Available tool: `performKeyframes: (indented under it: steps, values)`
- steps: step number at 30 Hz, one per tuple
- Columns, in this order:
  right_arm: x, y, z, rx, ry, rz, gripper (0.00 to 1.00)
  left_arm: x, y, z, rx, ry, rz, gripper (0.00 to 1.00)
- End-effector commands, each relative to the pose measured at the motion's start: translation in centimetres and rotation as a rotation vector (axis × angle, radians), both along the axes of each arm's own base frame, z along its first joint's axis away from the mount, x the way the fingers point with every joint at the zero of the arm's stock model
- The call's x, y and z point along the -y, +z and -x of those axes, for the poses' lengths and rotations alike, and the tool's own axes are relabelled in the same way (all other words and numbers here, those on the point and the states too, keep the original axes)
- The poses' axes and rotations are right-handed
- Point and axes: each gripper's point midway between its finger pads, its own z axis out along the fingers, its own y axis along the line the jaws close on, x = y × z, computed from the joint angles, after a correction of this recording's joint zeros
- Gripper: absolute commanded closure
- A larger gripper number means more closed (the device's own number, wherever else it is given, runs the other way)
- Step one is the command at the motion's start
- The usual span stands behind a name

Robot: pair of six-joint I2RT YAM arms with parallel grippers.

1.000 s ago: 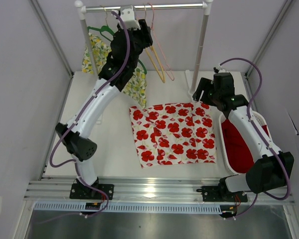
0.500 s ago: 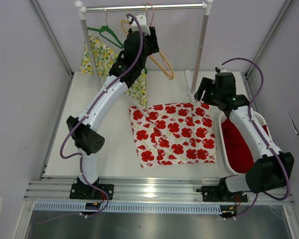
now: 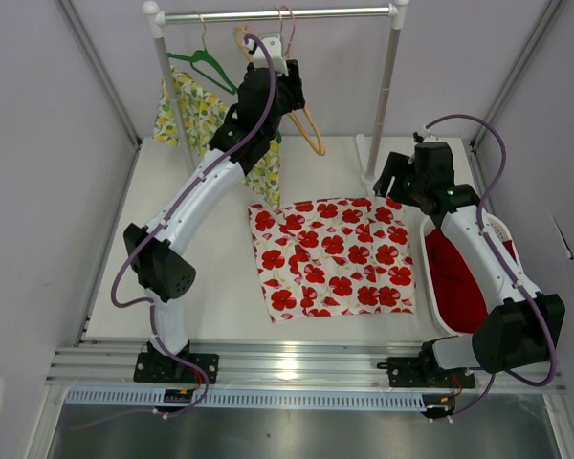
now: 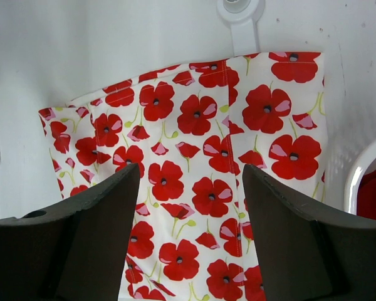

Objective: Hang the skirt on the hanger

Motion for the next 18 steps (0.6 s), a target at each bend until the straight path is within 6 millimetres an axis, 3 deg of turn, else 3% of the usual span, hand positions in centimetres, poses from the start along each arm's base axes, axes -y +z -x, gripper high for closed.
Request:
performKeyframes:
  steps: [1,8,18]
  values:
    - [0.2,2.0,0.0,0.068,0.011,-0.002,0.28,-1.6,6.0,2.4,0.125,-0.007,0.057,0.43]
    - [0.1,2.0,0.0,0.071,0.015,-0.005,0.28,-1.8,6.9,3.2,0.151,-0.031,0.049,0.38]
    - [0.3,1.8,0.0,0.067,0.011,0.000,0.28,-2.4,6.9,3.4,0.149,-0.019,0.048,0.41]
